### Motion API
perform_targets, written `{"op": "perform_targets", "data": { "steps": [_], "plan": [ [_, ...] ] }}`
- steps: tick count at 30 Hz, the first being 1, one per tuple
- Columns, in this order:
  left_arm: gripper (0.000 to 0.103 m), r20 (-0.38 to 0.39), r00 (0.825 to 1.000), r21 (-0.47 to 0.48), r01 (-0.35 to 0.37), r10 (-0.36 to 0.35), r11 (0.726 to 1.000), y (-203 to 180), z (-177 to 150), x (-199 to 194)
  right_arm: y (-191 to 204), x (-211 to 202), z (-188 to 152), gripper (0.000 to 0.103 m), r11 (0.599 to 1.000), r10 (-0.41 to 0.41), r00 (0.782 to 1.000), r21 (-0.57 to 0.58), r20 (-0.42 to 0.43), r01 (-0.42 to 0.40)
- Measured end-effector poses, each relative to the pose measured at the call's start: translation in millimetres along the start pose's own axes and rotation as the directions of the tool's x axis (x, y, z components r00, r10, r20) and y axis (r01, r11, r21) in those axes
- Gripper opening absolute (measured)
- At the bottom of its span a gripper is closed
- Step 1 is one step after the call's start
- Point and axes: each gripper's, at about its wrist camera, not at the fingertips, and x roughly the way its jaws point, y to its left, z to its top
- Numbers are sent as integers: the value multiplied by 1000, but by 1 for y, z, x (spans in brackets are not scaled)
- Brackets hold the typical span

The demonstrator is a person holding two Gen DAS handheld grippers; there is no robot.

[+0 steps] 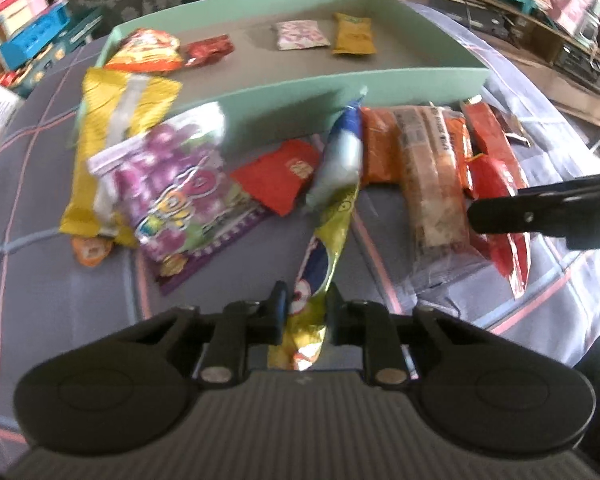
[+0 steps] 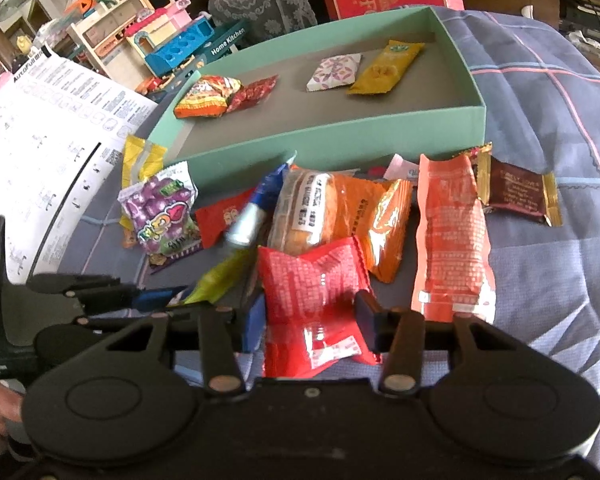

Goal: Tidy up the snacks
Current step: 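Carry both snacks into the green box and open both tools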

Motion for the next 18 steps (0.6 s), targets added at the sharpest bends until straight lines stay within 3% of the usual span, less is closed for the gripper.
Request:
{"op": "perform_targets", "data": {
  "steps": [11,18],
  "plan": [
    [16,78,997,-89,34,-28,995,15,8,-45,11,-22,8,35,999,30,999,-44,28,-28],
    [16,159,986,-138,74,-52,988,25,30,-74,13,-47,34,35,998,41,992,-51,122,-35]
  ]
}}
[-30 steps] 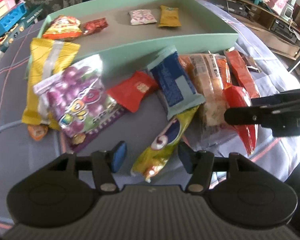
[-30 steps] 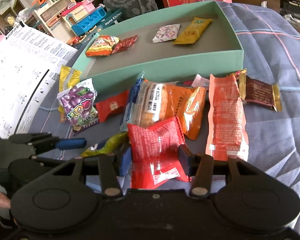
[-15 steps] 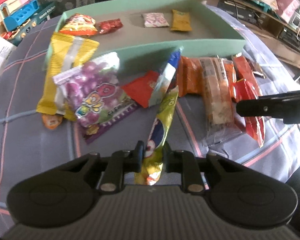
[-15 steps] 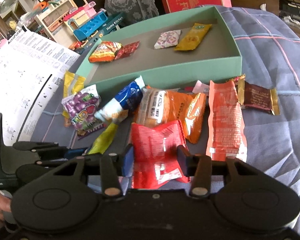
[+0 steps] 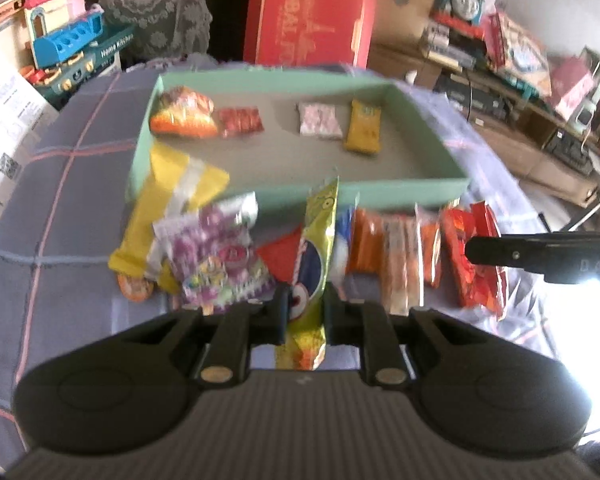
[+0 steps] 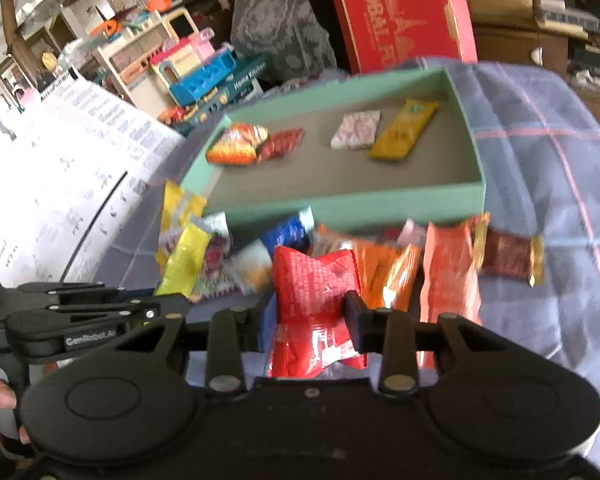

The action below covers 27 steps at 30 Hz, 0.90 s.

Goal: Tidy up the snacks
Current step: 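Carry both snacks into the green box and open both tools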

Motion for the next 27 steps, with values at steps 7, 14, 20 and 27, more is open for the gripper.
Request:
{"op": "perform_targets", "data": {
  "steps": [7,14,20,27],
  "plan": [
    [16,46,997,-18,-55,56,998,8,54,12,1,8,49,35,999,-39,997,-29,60,41],
    [16,55,994,-21,-98,99,995,15,111,50,-1,47,94,35,991,-111,991,-61,71,116],
    [16,-9,992,-30,-126,126,992,23,133,103,-27,81,108,35,984,-173,984,-26,34,174],
    [16,-57,990,-21,-134,133,991,27,132,140,-51,109,112,35,980,-200,980,-4,-10,200]
  ]
}}
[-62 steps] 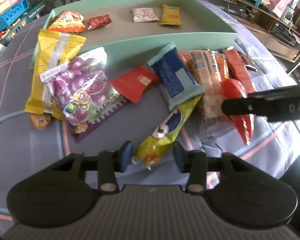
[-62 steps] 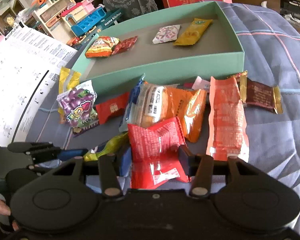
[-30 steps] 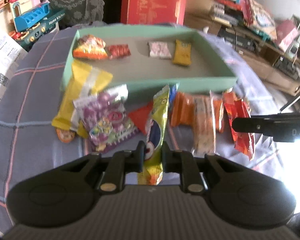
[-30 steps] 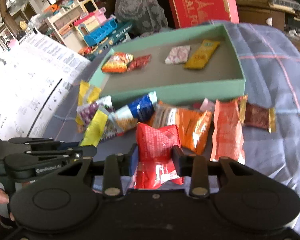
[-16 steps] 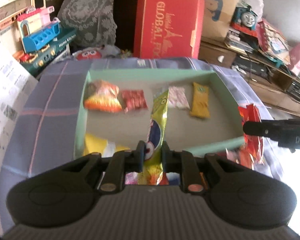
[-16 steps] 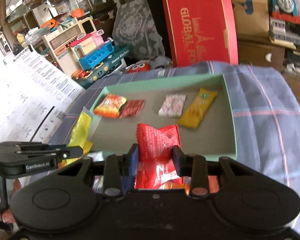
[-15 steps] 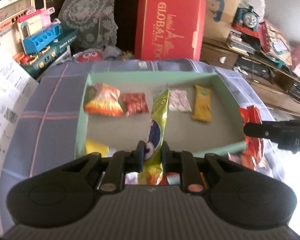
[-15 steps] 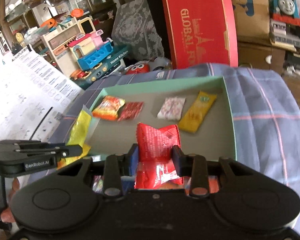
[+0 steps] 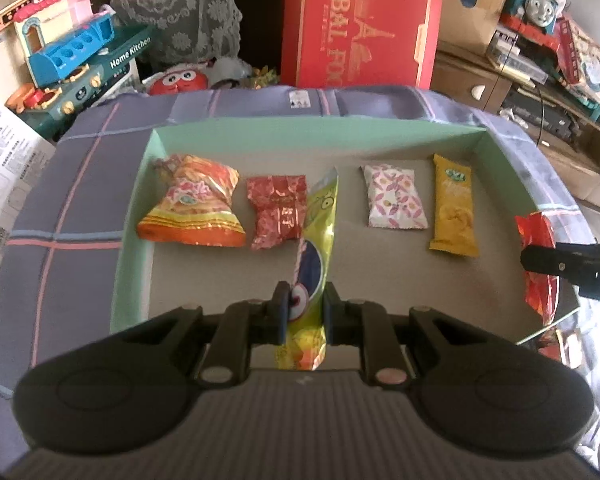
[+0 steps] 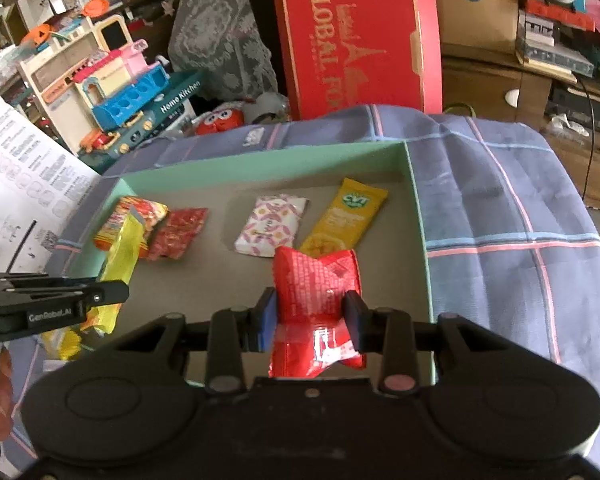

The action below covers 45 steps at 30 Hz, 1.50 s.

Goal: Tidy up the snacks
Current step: 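Carry both snacks into the green box and open both tools, then withdraw both tools from the box toward the snack pile, then grasp blue packet with left tool while right tool grasps clear bread packet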

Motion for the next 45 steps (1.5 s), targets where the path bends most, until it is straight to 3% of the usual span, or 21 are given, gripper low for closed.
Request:
{"op": "perform_targets", "data": {
  "steps": [2,3,4,5,6,7,8,20,30,37,38,40,45],
  "plan": [
    [20,-9,1000,7,-7,7,1000,0,0,6,-2,6,0,38,1000,-2,1000,5,-9,2],
    [30,-7,1000,10,-17,18,1000,-1,0,8,-2,8,0,42,1000,-3,1000,13,-13,3],
    [42,-4,1000,12,-26,26,1000,-1,0,8,-4,9,0,53,1000,0,1000,23,-15,0],
    [75,3,999,11,-39,39,999,-2,1,8,-5,9,0,63,999,6,1000,39,-12,-5],
    [101,19,998,8,-59,58,998,-2,1,6,-6,7,-1,85,999,9,1000,51,1,-9],
    [102,41,996,4,-79,79,997,-3,0,3,-6,4,0,99,998,11,1000,56,18,-12],
    [103,55,995,3,-87,87,996,-3,0,0,-6,0,-1,102,998,9,999,59,38,-11],
    [103,60,997,-14,-48,48,999,-15,-16,-40,2,-32,-11,103,997,46,998,60,46,-49],
    [103,7,999,6,-31,31,1000,-27,-80,-64,24,-64,-51,103,995,96,995,37,23,-97],
    [103,-47,999,14,-26,27,1000,-31,-125,-61,34,-67,-89,103,996,82,996,36,-28,-81],
    [103,-56,998,10,-25,25,1000,-29,-131,-61,35,-67,-95,101,996,82,996,39,-34,-81],
    [103,-67,997,6,-29,29,1000,-27,-138,-59,38,-65,-103,86,997,74,996,37,-51,-72],
    [103,-72,997,-21,-40,38,999,-18,-148,-57,46,-55,-119,72,997,60,996,45,-71,-56]
  ]
}}
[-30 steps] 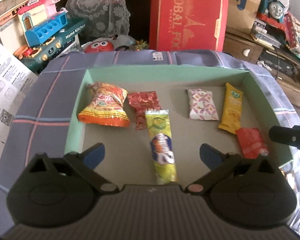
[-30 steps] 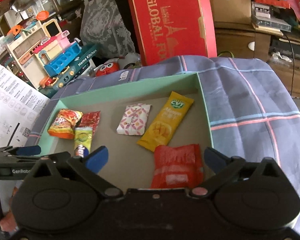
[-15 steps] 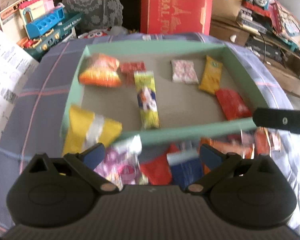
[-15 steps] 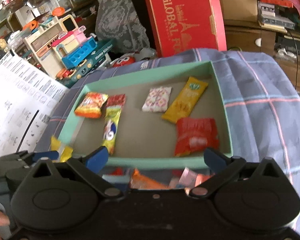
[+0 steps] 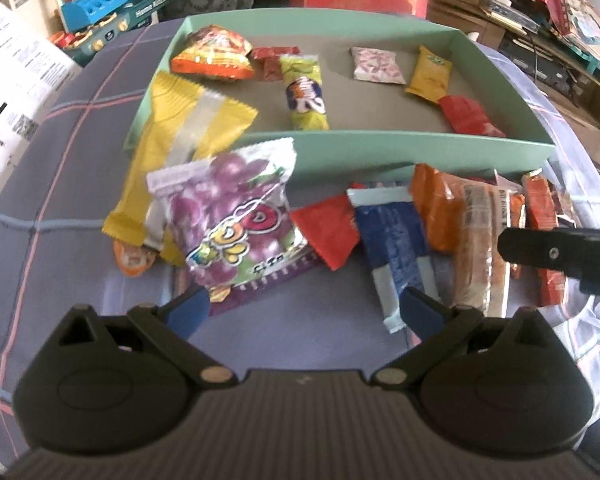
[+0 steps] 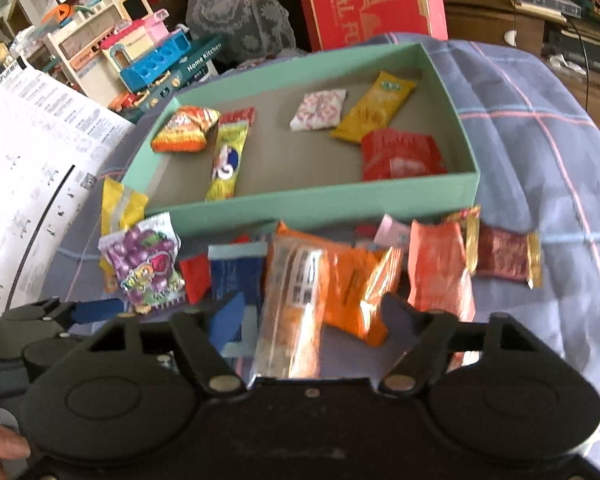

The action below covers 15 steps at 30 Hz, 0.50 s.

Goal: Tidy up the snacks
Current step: 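Grasp blue packet with left tool while right tool grasps clear bread packet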

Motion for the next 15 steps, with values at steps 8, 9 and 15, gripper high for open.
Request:
{"op": "perform_targets", "data": {
  "steps": [8,9,15],
  "plan": [
    [103,-11,1000,-10,15,-15,1000,1,-1,6,10,26,-5,58,1000,-5,999,15,-33,5],
    [103,-12,1000,-10,17,-17,1000,0,0,7,8,28,-5,48,1000,0,999,17,-37,1],
    [103,-15,999,2,33,-33,999,-12,9,14,-6,21,-7,36,1000,2,1000,13,-12,-1]
  ]
}}
